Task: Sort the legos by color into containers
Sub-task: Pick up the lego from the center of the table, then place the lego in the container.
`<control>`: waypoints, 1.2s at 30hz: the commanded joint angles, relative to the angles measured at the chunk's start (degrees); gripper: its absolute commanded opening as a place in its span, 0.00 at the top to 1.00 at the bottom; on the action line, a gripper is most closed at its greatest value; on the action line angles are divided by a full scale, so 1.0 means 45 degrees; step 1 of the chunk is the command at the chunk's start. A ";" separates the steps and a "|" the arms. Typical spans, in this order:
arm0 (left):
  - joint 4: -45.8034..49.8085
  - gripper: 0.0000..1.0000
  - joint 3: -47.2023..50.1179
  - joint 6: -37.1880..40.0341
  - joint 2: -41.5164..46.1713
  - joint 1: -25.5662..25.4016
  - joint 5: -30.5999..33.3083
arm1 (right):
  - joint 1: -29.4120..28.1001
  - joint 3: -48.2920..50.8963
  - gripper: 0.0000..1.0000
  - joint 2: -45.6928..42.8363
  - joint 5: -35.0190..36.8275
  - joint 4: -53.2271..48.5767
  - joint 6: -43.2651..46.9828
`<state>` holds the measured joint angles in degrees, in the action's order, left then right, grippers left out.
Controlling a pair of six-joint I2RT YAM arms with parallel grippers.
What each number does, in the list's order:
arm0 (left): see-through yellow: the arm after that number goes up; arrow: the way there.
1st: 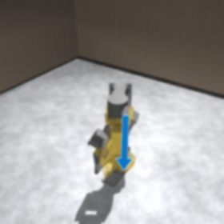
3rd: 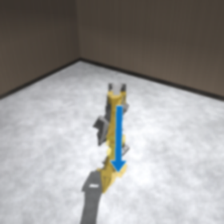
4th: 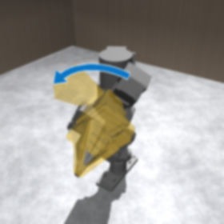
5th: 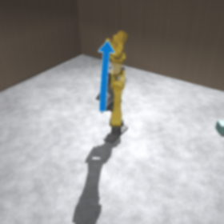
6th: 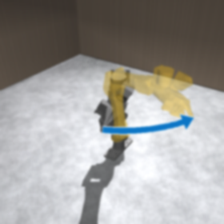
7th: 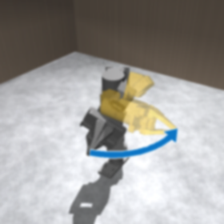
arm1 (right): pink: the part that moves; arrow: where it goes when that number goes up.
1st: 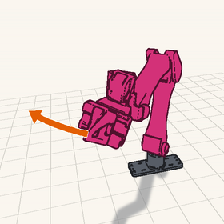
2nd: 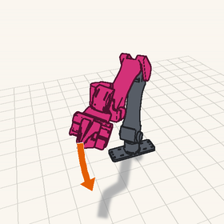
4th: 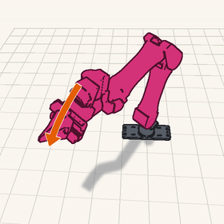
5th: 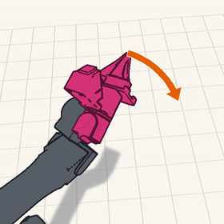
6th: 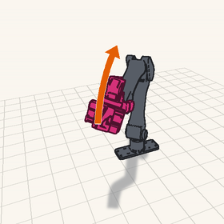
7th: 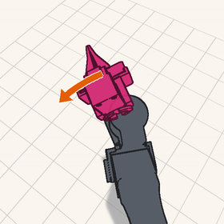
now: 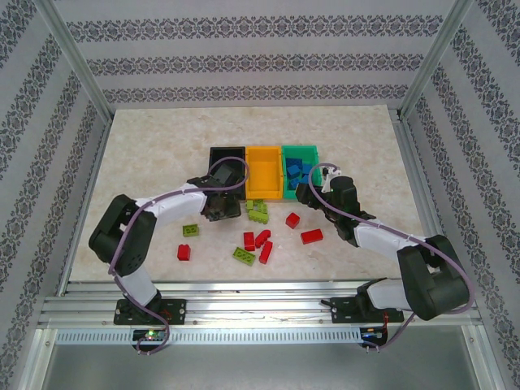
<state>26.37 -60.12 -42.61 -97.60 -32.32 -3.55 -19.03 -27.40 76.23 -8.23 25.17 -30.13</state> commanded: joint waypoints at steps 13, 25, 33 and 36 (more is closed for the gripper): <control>-0.1879 0.60 -0.3482 0.1317 -0.0319 -0.1549 -0.0593 | 0.0890 0.0108 0.36 -0.0042 -0.0186 0.0489 -0.0940; 0.0289 0.59 -1.0610 0.2471 -0.5132 -0.1569 -0.1702 | 0.1619 0.1004 0.35 -0.0850 0.0024 0.1197 -0.1887; 0.1831 0.43 -1.4440 0.2262 -0.7902 -0.1569 -0.1957 | 0.1654 0.1192 0.35 -0.1314 0.0228 0.1202 -0.1881; 0.1924 0.27 -1.4791 0.2332 -0.8085 -0.1608 -0.2135 | 0.1670 0.1158 0.35 -0.1150 0.0286 0.1133 -0.1883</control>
<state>30.79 -124.01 -33.06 -133.86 -38.96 -12.08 -12.10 -22.31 71.20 -7.97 29.08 -37.82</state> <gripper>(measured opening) 0.705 0.644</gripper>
